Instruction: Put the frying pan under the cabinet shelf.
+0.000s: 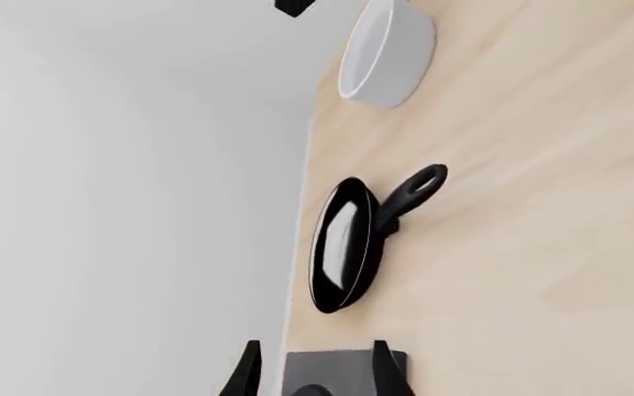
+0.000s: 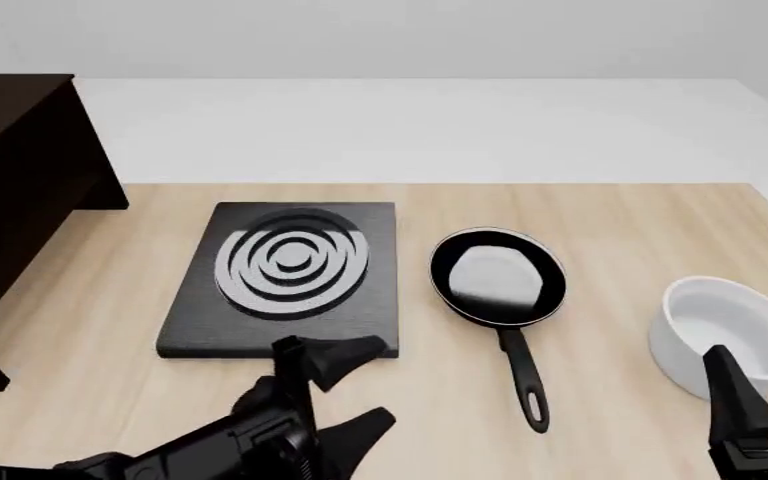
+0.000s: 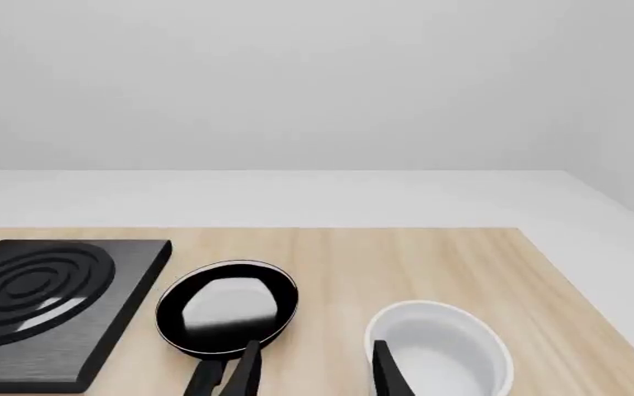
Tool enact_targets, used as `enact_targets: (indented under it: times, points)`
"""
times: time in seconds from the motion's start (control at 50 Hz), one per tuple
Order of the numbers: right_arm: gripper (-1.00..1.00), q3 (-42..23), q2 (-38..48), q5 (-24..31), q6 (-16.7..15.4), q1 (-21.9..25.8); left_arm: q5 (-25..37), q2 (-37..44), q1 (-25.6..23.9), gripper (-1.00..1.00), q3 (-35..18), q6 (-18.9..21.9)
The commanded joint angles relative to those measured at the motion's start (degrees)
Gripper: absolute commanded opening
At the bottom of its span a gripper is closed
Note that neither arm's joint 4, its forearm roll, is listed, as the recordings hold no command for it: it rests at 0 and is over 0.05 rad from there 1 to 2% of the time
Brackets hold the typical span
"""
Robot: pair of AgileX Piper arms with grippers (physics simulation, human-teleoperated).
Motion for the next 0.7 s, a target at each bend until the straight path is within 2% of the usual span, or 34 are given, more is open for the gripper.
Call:
enact_targets:
  times: [0.02, 0.38, 0.7]
  points:
    - [1.00, 0.00, 0.01, 0.00, -0.02, 0.02, -1.49, 4.14, -1.80, 1.00, -0.89, 3.45]
    - [1.00, 0.00, -0.01, 0.00, -0.01, 0.00, -1.50, 8.45, -3.67, 1.00, -3.57, 5.42]
    - [1.00, 0.00, 0.00, 0.00, -0.02, 0.00, -3.94, 15.62, -4.86, 1.00, -6.49, 7.30]
